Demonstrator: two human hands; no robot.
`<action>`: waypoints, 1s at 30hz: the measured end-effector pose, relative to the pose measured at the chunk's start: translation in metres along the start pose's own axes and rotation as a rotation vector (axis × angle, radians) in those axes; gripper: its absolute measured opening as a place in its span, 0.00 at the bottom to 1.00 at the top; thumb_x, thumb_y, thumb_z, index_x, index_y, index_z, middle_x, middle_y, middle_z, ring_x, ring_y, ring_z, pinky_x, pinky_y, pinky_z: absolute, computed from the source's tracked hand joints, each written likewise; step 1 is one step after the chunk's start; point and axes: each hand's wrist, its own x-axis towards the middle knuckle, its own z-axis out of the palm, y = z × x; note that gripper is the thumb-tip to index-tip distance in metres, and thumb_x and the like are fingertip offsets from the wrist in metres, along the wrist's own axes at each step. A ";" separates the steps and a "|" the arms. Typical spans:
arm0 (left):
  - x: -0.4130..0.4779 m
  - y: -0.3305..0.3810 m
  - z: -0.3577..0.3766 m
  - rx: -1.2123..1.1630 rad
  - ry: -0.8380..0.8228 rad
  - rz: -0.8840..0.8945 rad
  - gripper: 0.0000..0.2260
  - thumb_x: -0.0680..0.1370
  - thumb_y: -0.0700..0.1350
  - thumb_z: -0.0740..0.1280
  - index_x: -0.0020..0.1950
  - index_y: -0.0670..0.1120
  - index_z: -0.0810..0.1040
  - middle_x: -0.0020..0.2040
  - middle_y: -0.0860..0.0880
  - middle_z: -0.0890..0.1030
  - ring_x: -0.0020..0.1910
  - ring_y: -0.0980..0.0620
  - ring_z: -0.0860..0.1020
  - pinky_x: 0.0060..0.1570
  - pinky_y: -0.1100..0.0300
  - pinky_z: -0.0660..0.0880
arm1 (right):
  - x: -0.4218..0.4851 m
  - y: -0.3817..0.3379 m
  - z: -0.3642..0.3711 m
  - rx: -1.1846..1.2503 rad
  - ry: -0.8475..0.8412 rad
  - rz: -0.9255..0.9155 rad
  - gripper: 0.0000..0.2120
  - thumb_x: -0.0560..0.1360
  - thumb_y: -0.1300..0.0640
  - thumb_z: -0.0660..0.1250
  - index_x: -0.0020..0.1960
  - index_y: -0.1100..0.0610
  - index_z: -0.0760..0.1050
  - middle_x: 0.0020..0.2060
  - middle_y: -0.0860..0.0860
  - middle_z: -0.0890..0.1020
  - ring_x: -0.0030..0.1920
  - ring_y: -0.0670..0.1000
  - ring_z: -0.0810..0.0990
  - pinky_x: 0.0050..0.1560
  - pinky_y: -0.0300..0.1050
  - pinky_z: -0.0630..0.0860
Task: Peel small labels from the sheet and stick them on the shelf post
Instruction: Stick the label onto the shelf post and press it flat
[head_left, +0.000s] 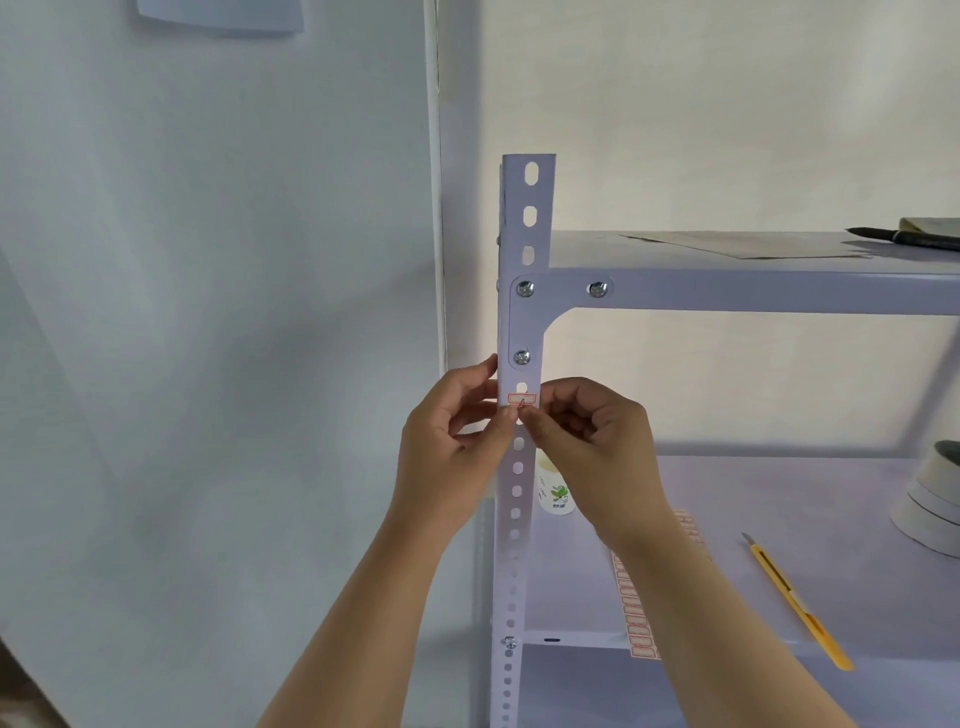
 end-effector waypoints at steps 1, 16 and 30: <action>0.000 -0.001 0.002 0.013 0.022 0.007 0.16 0.76 0.39 0.70 0.63 0.50 0.79 0.53 0.49 0.86 0.50 0.54 0.85 0.50 0.64 0.80 | -0.001 0.000 0.002 0.003 0.020 0.006 0.03 0.75 0.66 0.71 0.42 0.61 0.82 0.31 0.47 0.83 0.30 0.45 0.77 0.34 0.35 0.73; 0.004 -0.001 0.000 -0.050 0.047 -0.012 0.06 0.77 0.39 0.72 0.53 0.45 0.83 0.48 0.49 0.88 0.49 0.50 0.86 0.54 0.44 0.82 | 0.002 0.002 0.001 -0.116 0.045 -0.054 0.08 0.79 0.62 0.68 0.42 0.60 0.83 0.33 0.54 0.84 0.32 0.52 0.81 0.36 0.43 0.78; -0.002 -0.007 -0.005 -0.036 -0.054 0.006 0.17 0.78 0.34 0.70 0.64 0.48 0.78 0.58 0.52 0.85 0.53 0.53 0.84 0.51 0.63 0.80 | -0.010 0.006 0.007 -0.042 0.093 0.003 0.05 0.77 0.65 0.68 0.48 0.58 0.83 0.38 0.51 0.86 0.38 0.47 0.82 0.43 0.41 0.79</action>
